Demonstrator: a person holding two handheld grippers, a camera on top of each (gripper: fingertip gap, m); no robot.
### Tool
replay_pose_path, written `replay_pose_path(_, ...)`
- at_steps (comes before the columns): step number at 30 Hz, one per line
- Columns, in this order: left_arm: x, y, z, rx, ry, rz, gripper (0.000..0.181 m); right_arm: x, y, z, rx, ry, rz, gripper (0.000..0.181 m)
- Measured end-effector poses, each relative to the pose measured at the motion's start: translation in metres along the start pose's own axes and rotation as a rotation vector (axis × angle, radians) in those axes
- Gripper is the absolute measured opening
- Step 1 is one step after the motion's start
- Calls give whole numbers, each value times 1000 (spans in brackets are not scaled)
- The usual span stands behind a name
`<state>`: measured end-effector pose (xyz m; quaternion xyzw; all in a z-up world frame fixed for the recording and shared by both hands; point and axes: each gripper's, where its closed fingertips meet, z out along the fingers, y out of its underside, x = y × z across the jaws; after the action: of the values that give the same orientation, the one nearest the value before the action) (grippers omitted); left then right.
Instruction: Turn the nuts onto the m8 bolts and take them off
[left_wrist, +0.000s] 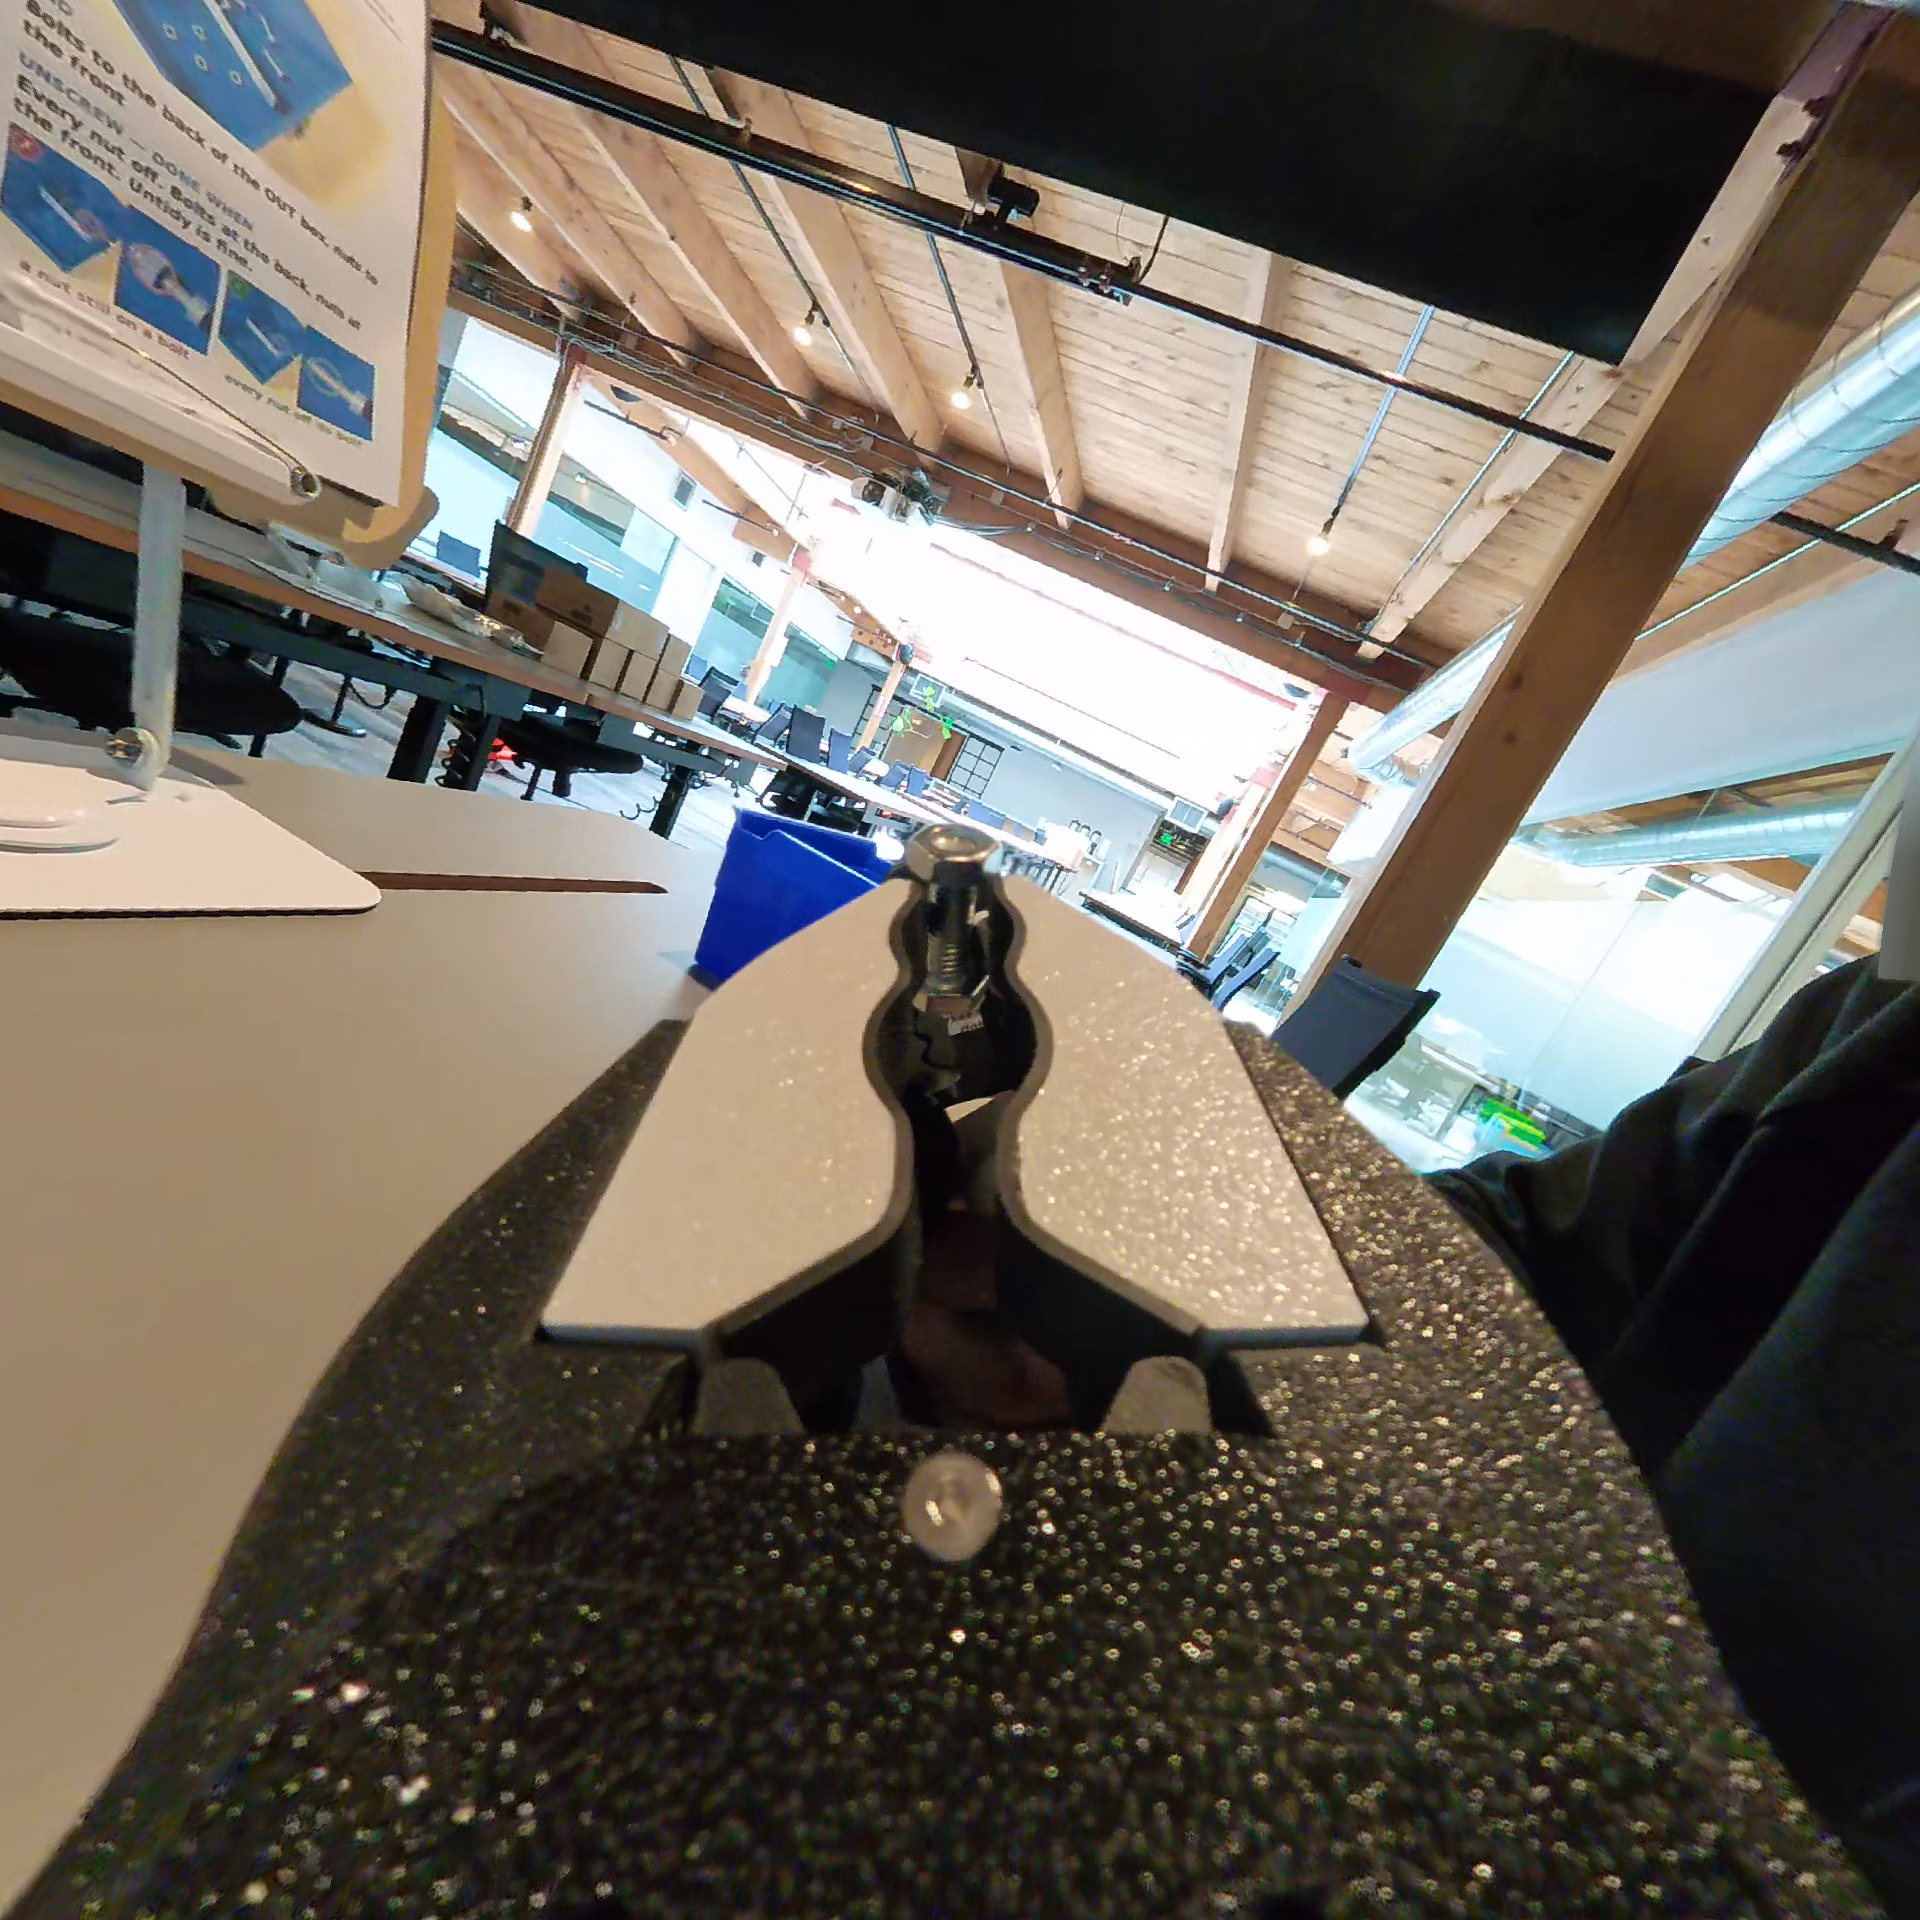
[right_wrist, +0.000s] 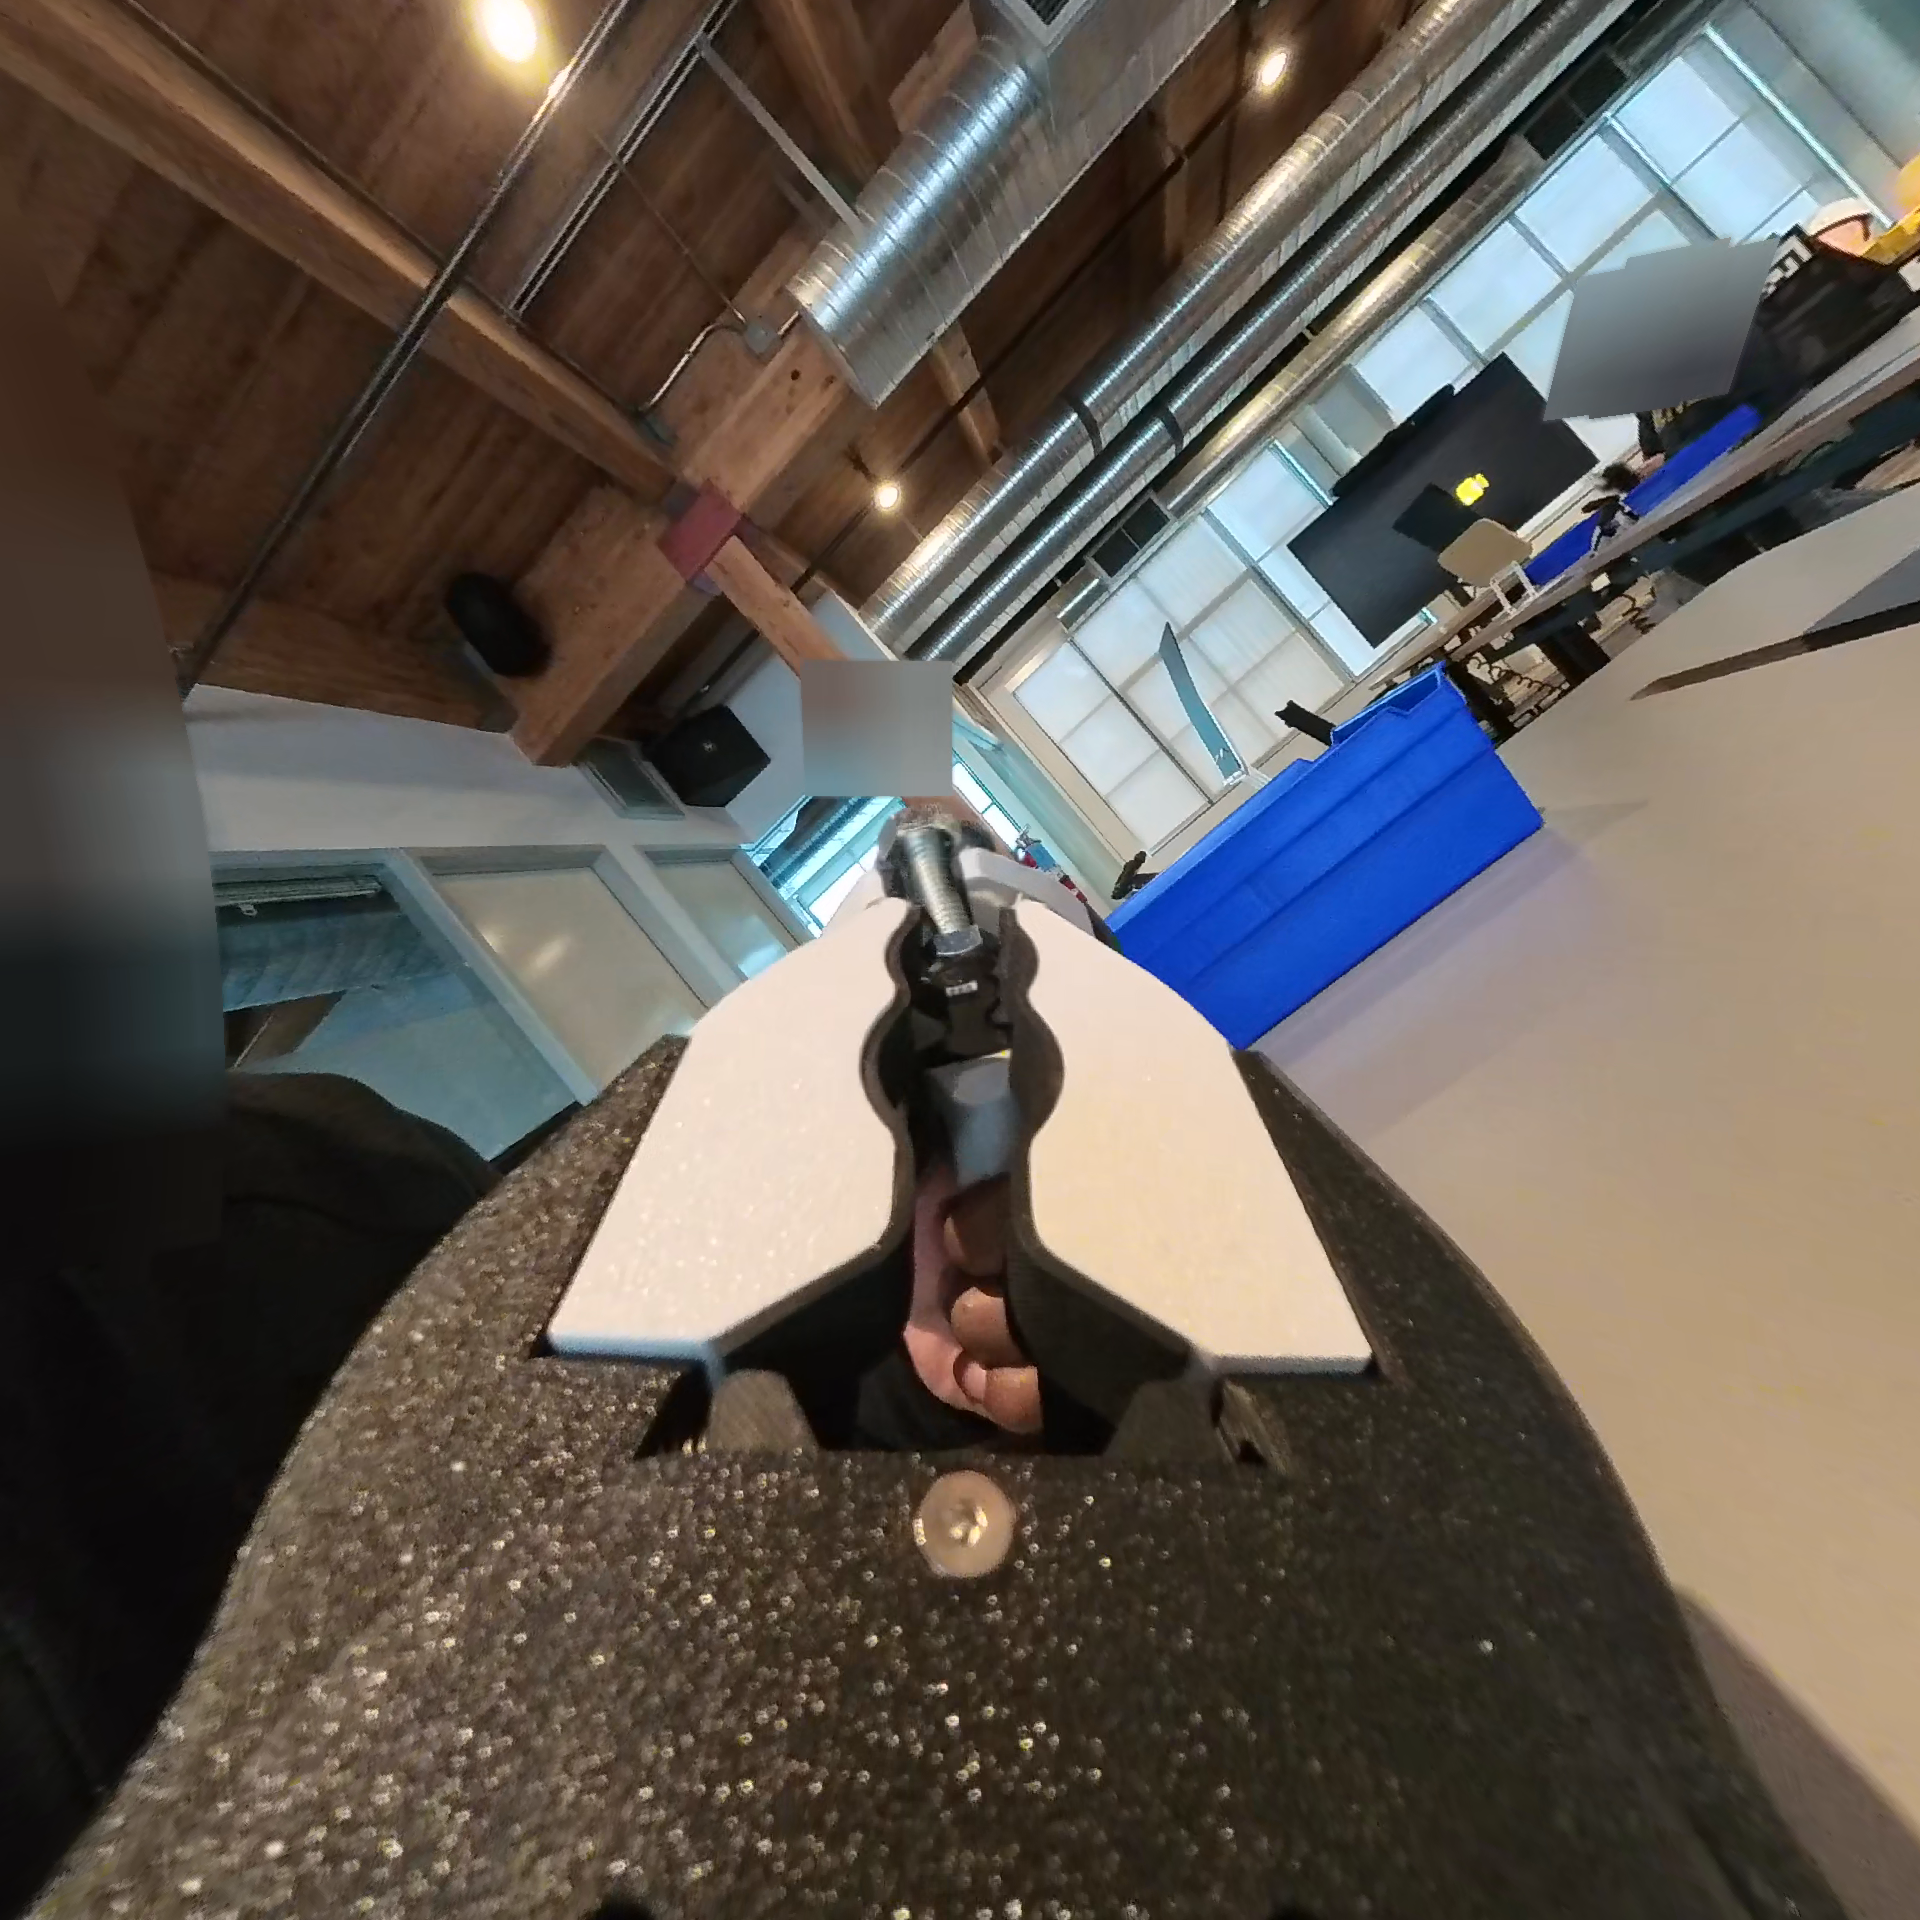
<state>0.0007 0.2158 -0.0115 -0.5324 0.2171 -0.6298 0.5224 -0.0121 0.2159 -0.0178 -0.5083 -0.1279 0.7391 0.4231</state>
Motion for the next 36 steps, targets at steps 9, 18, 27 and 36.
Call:
replay_pose_path(9, 2, -1, -3, 5, 37, -19, 7, -5, 5, 3, -25, -22, -8, 14)
replay_pose_path(18, -5, -10, -11, -4, -8, 52, 7, 0, 5, -3, -181, 52, -182, 32)
replay_pose_path(27, -29, 33, -15, -442, -272, 760, 7, 22, 12, -22, -496, 279, -531, 32)
replay_pose_path(36, -39, 52, -19, -592, -321, 1029, 7, 33, 27, -27, -563, 302, -447, 26)
